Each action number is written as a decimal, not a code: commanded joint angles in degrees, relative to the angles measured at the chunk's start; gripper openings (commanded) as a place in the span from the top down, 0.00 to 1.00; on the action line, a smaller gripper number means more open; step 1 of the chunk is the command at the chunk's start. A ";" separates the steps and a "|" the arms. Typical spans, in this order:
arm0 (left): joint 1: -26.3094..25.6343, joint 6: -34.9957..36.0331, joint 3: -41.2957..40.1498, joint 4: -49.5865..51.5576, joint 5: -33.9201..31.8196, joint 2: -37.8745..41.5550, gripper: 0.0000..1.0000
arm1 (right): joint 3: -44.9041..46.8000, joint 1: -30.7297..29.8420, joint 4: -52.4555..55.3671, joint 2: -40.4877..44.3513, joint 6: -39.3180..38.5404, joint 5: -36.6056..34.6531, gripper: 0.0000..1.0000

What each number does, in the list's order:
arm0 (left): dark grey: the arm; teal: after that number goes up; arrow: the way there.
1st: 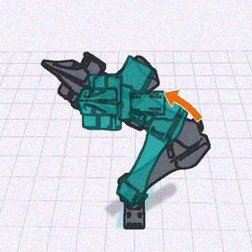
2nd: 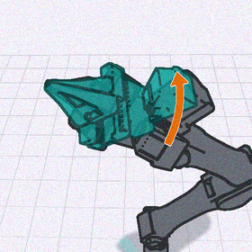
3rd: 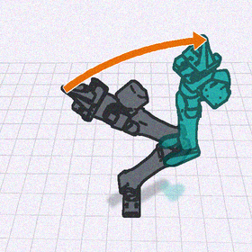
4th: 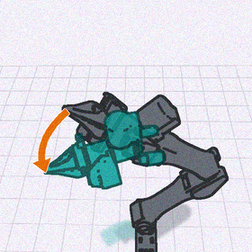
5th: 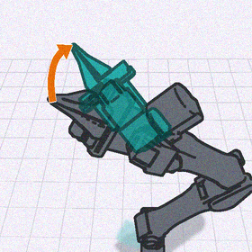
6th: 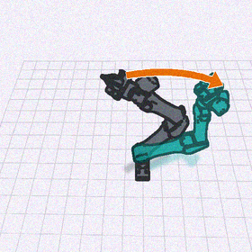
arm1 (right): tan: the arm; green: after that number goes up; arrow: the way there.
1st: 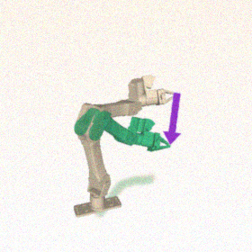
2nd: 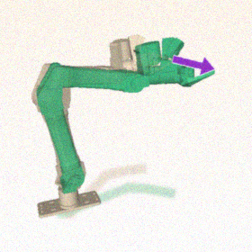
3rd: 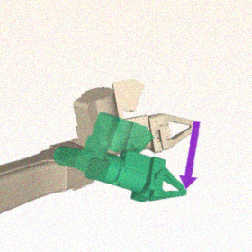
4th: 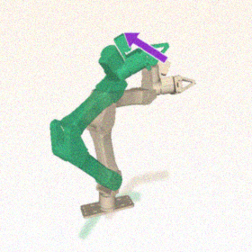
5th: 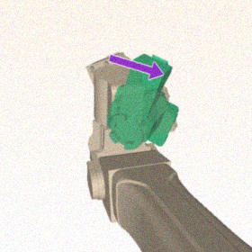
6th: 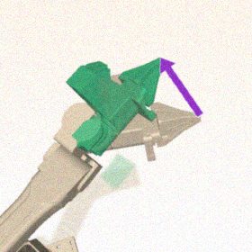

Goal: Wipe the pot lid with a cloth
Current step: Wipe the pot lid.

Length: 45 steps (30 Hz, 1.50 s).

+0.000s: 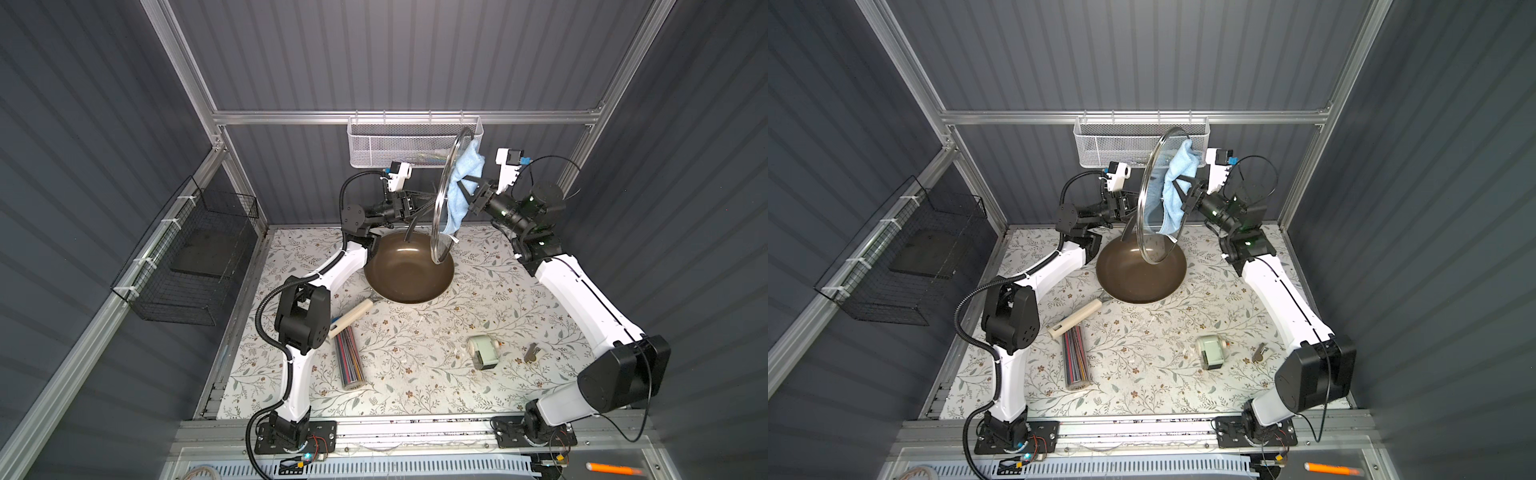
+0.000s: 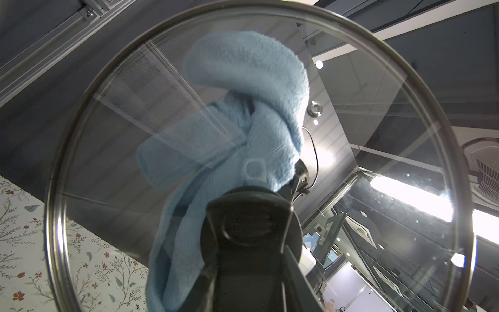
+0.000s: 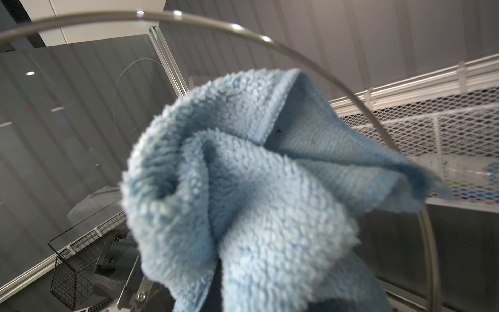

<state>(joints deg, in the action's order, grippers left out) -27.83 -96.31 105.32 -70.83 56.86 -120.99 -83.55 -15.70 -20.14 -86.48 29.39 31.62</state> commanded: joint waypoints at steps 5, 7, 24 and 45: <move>-0.91 -0.42 8.54 -9.27 -1.88 3.38 1.00 | 8.30 -3.94 -0.74 2.66 3.30 2.13 1.00; -0.90 0.13 8.68 -8.52 -1.86 3.32 1.00 | 9.08 -4.86 -1.02 3.34 3.66 2.44 1.00; -0.88 26.28 -4.76 17.76 -1.96 10.92 1.00 | 0.91 -8.72 -7.24 5.98 4.34 5.03 1.00; -3.54 86.04 -4.10 89.86 -40.04 25.12 1.00 | 6.37 -0.82 26.17 22.01 -14.12 -29.92 0.99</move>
<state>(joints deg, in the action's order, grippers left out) -30.35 -20.73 99.63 14.66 27.22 -99.72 -74.94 -16.51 -0.12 -65.17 19.31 4.21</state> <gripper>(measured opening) 0.325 0.075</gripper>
